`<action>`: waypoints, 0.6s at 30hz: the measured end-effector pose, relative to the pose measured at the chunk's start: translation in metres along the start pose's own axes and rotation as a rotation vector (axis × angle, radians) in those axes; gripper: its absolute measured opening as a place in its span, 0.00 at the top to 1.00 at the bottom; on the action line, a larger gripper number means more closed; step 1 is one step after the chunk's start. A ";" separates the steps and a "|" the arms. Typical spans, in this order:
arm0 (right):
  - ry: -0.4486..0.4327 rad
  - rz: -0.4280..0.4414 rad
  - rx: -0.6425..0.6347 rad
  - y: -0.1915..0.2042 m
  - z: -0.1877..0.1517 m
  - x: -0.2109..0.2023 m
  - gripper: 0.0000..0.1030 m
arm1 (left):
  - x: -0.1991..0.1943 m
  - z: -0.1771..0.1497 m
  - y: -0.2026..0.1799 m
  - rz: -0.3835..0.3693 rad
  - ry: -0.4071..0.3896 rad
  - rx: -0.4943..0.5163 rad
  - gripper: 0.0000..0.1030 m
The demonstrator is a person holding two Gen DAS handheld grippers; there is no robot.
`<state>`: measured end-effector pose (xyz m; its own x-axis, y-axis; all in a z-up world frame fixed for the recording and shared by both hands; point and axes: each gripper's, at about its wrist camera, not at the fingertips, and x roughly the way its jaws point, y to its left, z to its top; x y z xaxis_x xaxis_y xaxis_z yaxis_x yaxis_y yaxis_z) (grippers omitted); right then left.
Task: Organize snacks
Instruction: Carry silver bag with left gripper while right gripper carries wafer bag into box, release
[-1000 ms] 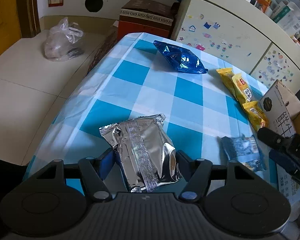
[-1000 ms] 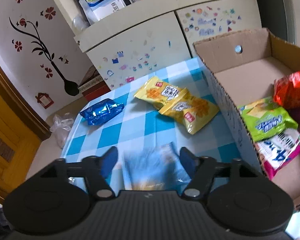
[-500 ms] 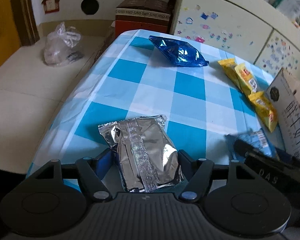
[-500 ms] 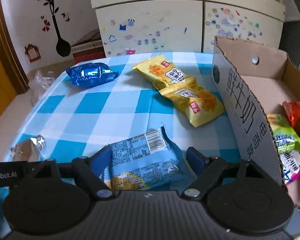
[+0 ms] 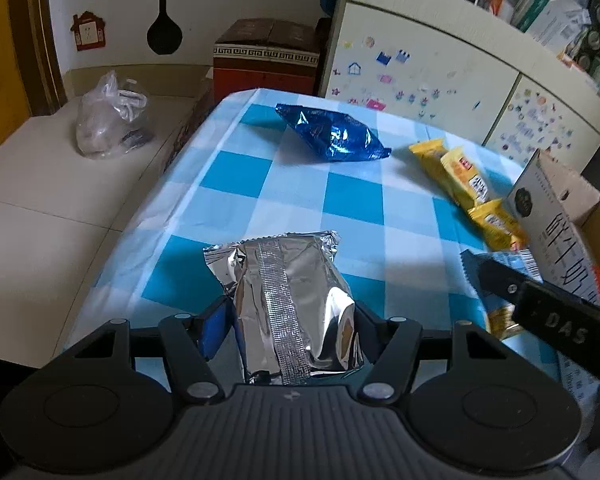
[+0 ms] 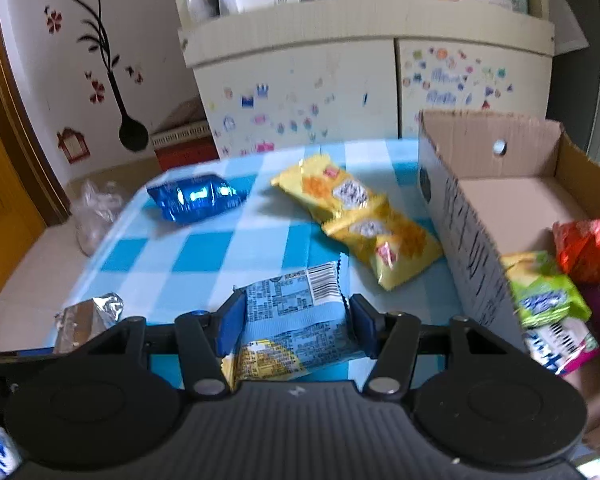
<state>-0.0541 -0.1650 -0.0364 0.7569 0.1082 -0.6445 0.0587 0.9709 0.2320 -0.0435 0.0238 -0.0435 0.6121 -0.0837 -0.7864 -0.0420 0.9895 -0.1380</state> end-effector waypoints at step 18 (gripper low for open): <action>-0.129 0.052 -0.043 -0.001 0.029 -0.084 0.44 | -0.043 0.003 -0.009 -0.051 -0.047 0.007 0.33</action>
<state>-0.0987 -0.1817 0.0384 0.8356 0.1326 -0.5332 -0.0080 0.9733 0.2294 -0.0669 0.0191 -0.0072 0.6494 -0.1290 -0.7494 -0.0043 0.9849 -0.1733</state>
